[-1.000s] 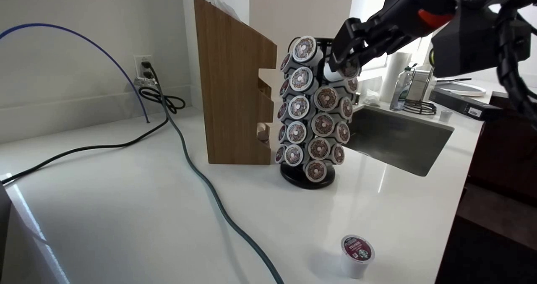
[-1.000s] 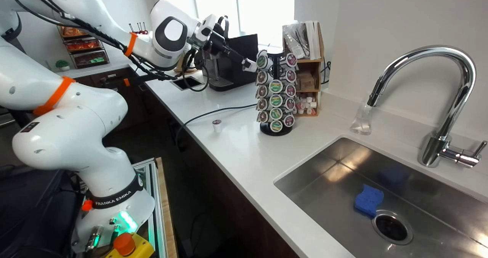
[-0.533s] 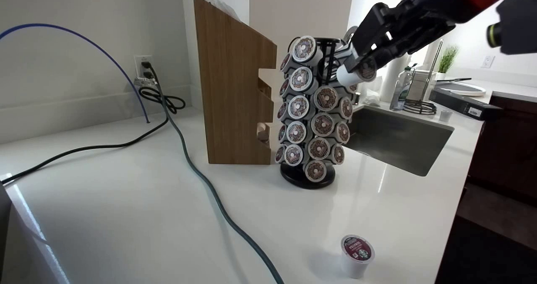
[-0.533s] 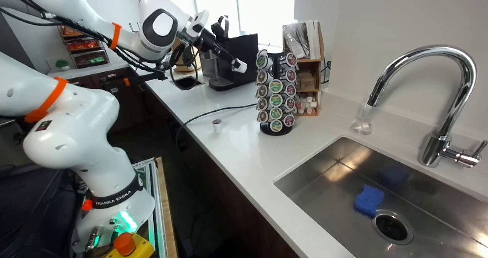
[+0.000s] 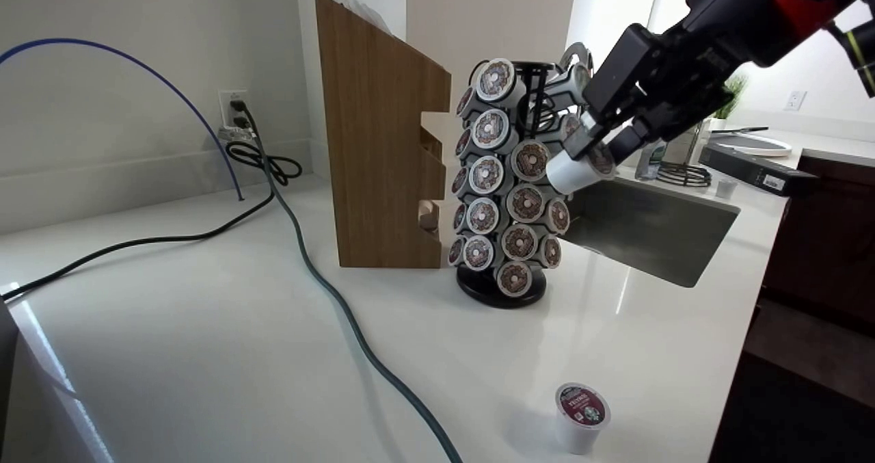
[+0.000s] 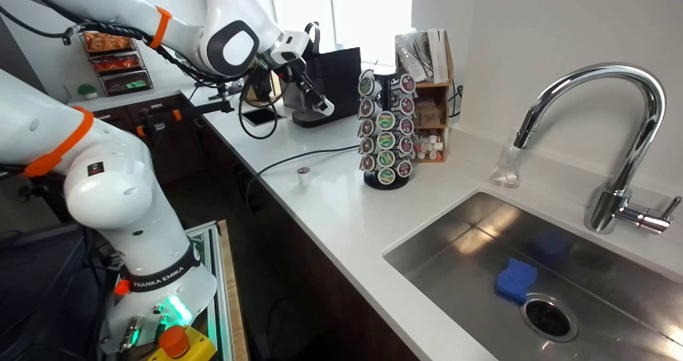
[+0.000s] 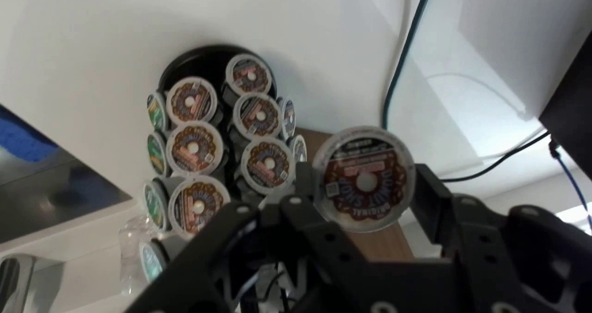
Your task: Remove the coffee pod from the rack
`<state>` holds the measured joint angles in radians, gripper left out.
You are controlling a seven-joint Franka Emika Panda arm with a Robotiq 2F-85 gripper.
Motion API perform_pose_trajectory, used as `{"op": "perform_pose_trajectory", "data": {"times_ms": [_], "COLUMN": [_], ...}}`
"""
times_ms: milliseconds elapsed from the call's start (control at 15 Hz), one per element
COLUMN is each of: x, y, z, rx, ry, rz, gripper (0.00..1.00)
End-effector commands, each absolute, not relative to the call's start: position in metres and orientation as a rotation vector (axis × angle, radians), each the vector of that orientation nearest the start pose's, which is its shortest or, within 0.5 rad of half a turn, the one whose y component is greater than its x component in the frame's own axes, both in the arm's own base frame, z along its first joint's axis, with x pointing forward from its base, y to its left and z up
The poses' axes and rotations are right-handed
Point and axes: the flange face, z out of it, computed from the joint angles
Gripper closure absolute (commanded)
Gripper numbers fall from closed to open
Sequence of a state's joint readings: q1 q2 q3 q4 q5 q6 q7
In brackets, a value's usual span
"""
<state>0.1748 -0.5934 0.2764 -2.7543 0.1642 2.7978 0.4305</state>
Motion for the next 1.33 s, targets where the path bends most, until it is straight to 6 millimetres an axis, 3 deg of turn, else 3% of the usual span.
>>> {"op": "perform_pose_trajectory", "data": {"times_ms": [0, 67, 133, 200, 867, 933, 1267], "x": [0.349, 0.346, 0.353, 0.353, 0.353, 0.357, 0.369], "y": [0.157, 0.154, 0.157, 0.154, 0.156, 0.162, 0.159], "z": [0.442, 0.439, 0.442, 0.441, 0.442, 0.437, 0.395], "rx": [-2.796, -2.801, -2.818, -2.818, -2.825, -2.823, -2.866], "ry": [0.053, 0.025, 0.082, 0.073, 0.069, 0.092, 0.287], "rz": [-0.577, -0.498, -0.619, -0.598, -0.609, -0.557, -0.236], "gripper": [0.71, 0.71, 0.71, 0.46, 0.46, 0.71, 0.71]}}
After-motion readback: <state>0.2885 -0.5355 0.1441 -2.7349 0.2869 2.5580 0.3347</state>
